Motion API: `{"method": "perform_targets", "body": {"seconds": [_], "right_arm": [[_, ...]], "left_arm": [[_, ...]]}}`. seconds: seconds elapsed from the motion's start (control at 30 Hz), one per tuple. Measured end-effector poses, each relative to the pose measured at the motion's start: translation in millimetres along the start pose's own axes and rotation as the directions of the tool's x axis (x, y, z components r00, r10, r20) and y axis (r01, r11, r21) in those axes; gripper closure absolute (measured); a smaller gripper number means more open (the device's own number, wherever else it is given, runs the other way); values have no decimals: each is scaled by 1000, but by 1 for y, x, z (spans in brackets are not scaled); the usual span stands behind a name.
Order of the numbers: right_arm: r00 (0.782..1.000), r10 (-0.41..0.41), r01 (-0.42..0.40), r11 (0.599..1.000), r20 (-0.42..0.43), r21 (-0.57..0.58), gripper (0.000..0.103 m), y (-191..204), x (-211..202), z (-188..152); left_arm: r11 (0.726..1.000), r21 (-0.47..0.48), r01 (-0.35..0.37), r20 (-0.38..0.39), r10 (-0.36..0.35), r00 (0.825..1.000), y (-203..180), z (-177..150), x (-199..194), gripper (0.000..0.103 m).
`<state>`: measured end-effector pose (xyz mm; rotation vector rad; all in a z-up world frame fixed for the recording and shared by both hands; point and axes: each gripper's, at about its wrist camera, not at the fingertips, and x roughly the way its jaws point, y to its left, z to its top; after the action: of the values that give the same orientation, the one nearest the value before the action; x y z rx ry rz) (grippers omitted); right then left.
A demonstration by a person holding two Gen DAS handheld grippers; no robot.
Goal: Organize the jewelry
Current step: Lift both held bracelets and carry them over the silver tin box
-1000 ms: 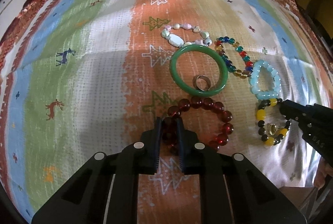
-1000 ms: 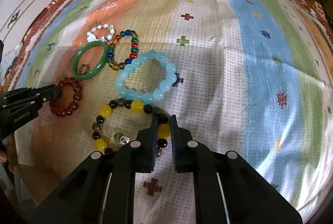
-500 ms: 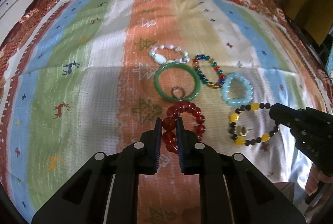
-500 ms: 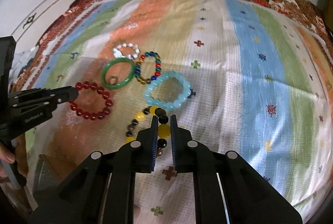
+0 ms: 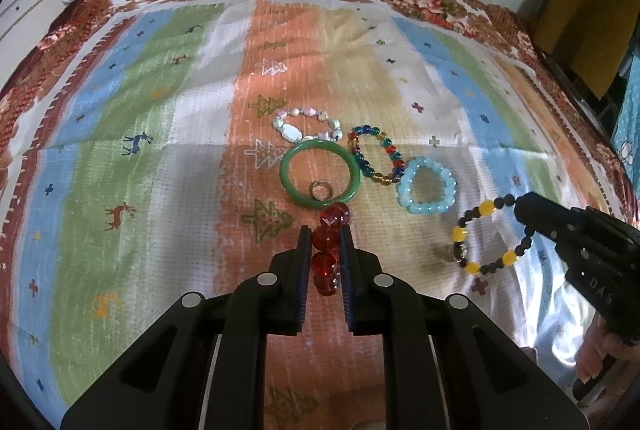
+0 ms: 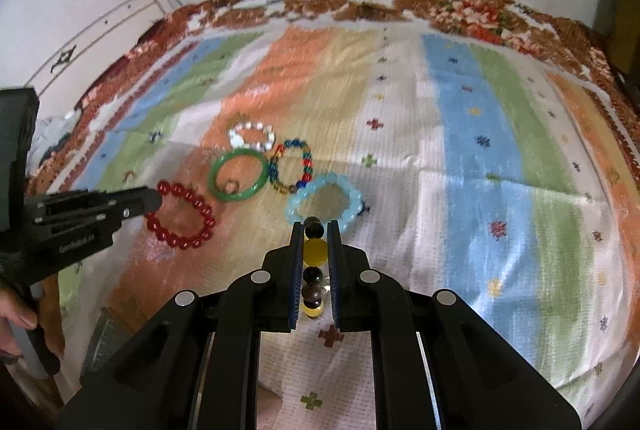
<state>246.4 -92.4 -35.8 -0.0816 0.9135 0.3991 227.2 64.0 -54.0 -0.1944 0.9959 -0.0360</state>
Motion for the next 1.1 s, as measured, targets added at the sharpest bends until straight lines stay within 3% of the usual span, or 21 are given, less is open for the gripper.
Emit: {"method": "perform_targets", "body": {"seconds": [0.3, 1.1], "right_arm": [[1000, -14, 14, 1000, 9, -11, 91, 2, -9, -3], [990, 7, -1, 999, 140, -40, 91, 18, -72, -13]], "left_arm": [[1000, -10, 14, 39, -14, 999, -1, -2, -20, 90], [997, 19, 80, 136, -81, 987, -17, -25, -78, 90]]}}
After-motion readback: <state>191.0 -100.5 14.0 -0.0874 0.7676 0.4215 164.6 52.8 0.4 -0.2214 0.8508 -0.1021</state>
